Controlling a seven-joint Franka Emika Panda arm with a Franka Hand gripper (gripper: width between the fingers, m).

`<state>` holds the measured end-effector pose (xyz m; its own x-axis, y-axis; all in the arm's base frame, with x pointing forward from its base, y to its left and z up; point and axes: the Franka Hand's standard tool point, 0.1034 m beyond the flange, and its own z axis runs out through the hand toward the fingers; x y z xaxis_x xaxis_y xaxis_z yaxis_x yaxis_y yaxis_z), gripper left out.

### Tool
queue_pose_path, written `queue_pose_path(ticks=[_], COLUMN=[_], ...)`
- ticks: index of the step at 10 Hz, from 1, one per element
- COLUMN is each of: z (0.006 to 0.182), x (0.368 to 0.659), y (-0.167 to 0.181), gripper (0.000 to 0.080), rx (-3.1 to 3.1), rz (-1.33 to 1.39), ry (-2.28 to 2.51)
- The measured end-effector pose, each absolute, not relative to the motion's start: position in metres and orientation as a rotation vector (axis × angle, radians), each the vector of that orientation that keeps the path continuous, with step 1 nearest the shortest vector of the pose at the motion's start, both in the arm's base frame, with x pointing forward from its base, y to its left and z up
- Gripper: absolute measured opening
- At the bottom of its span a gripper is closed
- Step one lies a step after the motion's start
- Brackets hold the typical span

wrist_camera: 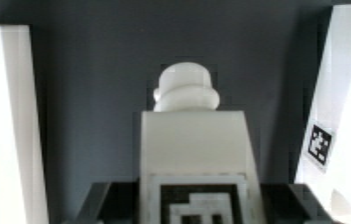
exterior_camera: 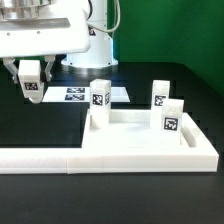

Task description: Assemble square table

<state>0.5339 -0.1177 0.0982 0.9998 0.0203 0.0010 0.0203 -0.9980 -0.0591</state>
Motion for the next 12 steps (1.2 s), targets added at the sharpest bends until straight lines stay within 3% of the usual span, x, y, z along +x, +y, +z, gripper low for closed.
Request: queue_pose_path(ticks=[3, 8, 10, 12], z=[0.099, 0.111, 0.110, 0.110], x=[0.539, 0.585, 0.586, 0.587], y=[-0.104, -0.062, -0.070, -0.085], gripper=[0.0287, 0.0287, 0.0287, 0.0287], rx=[-3.076, -3.076, -3.092, -3.147], rz=[-0.004, -0.152, -0.196, -0.412], ry=[-0.024, -0.166, -0.160, -0.187])
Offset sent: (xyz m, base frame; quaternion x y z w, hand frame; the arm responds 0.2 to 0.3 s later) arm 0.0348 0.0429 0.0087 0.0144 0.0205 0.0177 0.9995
